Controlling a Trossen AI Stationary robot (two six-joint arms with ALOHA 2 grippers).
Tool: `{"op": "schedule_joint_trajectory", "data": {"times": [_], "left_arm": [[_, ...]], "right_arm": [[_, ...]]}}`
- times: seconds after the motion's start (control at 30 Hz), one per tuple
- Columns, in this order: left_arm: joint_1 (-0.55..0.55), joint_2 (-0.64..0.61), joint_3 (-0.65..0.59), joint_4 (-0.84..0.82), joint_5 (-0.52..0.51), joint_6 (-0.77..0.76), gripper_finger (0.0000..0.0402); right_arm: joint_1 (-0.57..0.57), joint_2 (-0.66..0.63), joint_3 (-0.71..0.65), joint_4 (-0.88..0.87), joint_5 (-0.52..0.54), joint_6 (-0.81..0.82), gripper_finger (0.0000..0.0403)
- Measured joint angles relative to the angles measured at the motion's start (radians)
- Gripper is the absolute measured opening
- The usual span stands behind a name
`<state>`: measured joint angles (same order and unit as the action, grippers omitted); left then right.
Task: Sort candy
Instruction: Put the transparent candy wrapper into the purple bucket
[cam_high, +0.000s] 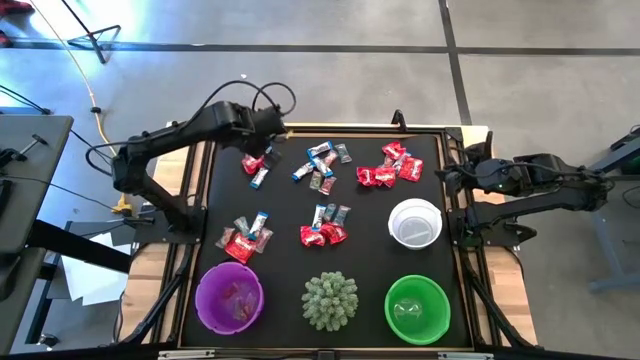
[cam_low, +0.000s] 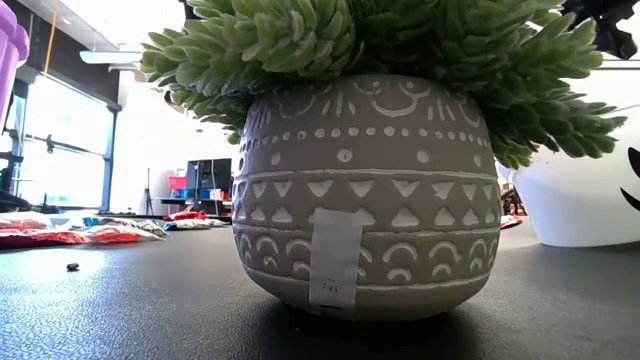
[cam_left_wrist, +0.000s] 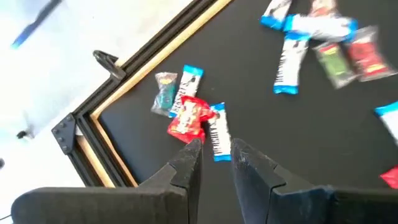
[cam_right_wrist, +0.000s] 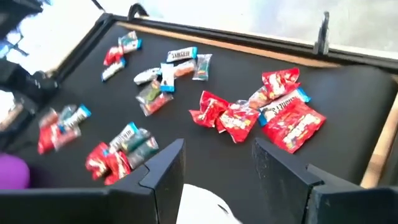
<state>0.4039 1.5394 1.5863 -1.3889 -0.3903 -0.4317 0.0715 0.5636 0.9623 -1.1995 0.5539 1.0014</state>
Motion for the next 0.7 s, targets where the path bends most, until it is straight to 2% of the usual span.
{"op": "schedule_joint_trajectory", "data": {"times": [0.13,0.23,0.33,0.47,0.7], "left_arm": [[0.109,0.001,-0.119,0.082,0.061,0.094,0.0074],[0.176,0.001,-0.197,0.140,0.066,0.122,0.0074],[0.229,0.001,-0.252,0.173,0.074,0.150,0.0074],[0.277,0.001,-0.301,0.221,0.086,0.206,0.0074],[0.330,0.001,-0.367,0.339,0.244,0.305,0.0074]], "right_arm": [[0.000,0.000,0.000,0.000,-0.027,0.079,0.0183],[0.000,0.000,0.000,0.000,0.006,0.067,0.0183],[0.000,0.000,0.000,0.001,0.051,0.083,0.0183],[0.000,0.000,0.000,0.017,0.043,0.123,0.0183],[0.000,0.000,0.000,0.023,0.084,0.120,0.0183]]}}
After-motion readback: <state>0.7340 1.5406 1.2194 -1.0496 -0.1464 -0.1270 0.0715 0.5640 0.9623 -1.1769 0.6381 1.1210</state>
